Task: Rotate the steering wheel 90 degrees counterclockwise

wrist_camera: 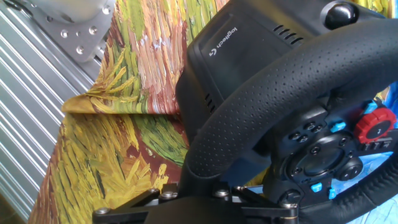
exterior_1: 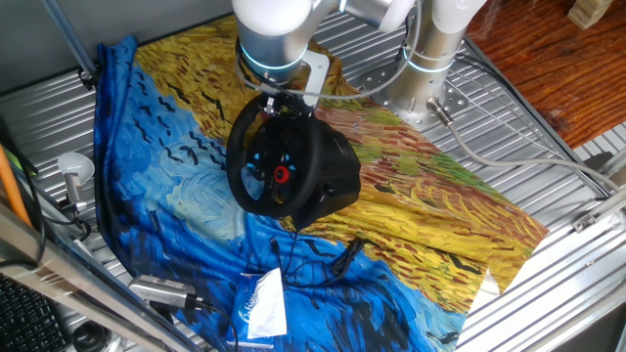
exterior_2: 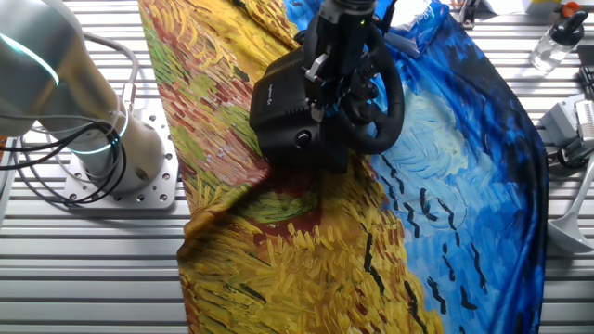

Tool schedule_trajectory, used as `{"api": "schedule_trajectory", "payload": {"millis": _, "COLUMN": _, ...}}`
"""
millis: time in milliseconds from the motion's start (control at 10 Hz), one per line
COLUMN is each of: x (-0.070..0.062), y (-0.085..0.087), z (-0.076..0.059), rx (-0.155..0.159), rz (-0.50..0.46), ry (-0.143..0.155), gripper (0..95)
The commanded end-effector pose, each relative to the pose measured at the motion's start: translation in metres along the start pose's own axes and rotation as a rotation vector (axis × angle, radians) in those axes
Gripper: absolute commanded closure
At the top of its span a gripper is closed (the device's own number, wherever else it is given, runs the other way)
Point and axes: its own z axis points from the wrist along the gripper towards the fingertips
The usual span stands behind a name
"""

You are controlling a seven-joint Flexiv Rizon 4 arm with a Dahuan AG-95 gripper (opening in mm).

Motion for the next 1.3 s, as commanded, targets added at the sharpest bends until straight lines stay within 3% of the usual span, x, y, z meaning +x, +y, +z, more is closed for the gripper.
{"api": "schedule_trajectory", "payload": {"millis": 100, "x": 0.0002, "y": -0.0018, "z": -0.0009, "rx": -0.006, "rz": -0.001, "ry": -0.006, "gripper": 95.0}}
{"api": "schedule_trajectory", "payload": {"millis": 800, "x": 0.0006, "y": -0.0017, "z": -0.0001, "rx": 0.0, "rz": -0.02, "ry": -0.027, "gripper": 95.0}}
{"api": "schedule_trajectory", "payload": {"millis": 1300, "x": 0.0028, "y": -0.0022, "z": 0.0024, "rx": -0.002, "rz": -0.024, "ry": -0.066, "gripper": 95.0}}
